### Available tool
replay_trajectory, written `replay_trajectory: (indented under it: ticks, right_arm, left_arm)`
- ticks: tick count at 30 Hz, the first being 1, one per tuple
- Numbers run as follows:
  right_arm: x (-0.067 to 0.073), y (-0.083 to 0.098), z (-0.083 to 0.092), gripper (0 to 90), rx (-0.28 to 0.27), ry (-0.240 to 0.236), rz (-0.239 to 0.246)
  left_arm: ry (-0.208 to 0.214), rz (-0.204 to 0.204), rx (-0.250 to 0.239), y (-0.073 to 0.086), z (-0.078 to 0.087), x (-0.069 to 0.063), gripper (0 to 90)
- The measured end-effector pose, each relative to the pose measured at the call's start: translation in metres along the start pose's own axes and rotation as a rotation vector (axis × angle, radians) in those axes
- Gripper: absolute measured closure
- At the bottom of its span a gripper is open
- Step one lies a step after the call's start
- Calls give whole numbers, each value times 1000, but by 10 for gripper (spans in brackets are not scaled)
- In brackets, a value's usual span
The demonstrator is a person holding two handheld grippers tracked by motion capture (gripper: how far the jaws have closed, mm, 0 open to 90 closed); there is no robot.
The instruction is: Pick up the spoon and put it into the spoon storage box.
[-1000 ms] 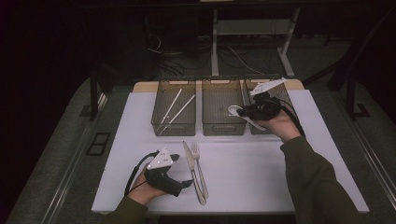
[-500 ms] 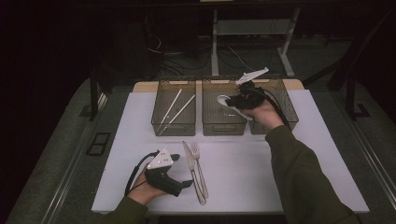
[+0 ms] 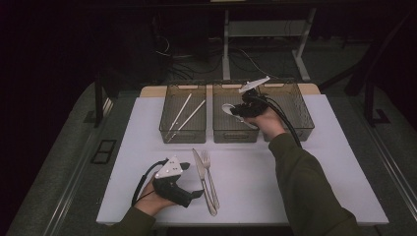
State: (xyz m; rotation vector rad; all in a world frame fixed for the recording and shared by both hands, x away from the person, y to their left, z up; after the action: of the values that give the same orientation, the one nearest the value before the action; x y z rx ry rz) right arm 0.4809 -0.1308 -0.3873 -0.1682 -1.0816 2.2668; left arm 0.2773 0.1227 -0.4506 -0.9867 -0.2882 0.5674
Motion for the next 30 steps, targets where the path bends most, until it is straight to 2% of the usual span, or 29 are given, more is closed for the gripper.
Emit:
replay_trajectory:
  ticks: [5, 8, 12, 15, 18, 22, 26, 29, 30]
  right_arm:
    - [3, 8, -10, 800, 63, 7, 21]
    - [6, 13, -16, 794, 89, -16, 12]
    - [8, 16, -19, 745, 131, -8, 29]
    - [9, 16, -15, 731, 101, -40, 16]
    - [10, 16, -9, 708, 72, -49, 13]
    - [15, 19, 1, 584, 32, -81, -19]
    - [21, 24, 15, 482, -1, -62, -11]
    - [26, 28, 31, 437, -48, -98, -38]
    - [29, 30, 36, 429, -53, -104, -29]
  left_arm:
    - [2, -4, 4, 0, 0, -1, 0]
    - [3, 4, 5, 0, 0, -1, 0]
    - [5, 4, 5, 0, 0, -1, 0]
    - [7, 5, 6, 0, 0, -1, 0]
    - [6, 4, 6, 0, 0, -2, 0]
    - [4, 8, 1, 0, 0, -2, 0]
    - [2, 6, 7, 0, 0, -1, 0]
    - [-2, 8, 6, 1, 0, -1, 0]
    - [-2, 7, 8, 1, 1, -1, 0]
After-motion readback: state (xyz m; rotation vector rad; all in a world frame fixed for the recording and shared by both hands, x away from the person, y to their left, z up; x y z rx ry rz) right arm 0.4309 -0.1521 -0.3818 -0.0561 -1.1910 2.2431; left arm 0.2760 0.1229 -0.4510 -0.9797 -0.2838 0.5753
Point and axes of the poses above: each handheld gripper's, and its own axes: z roughly backward along the jaws, y roughly out of its underside, x roughly to its left, the point moved 3 cm from there along -z, roughly forward along the jaws, and after that the axes turned 7 degrees about -y, right-handed, at the moved point
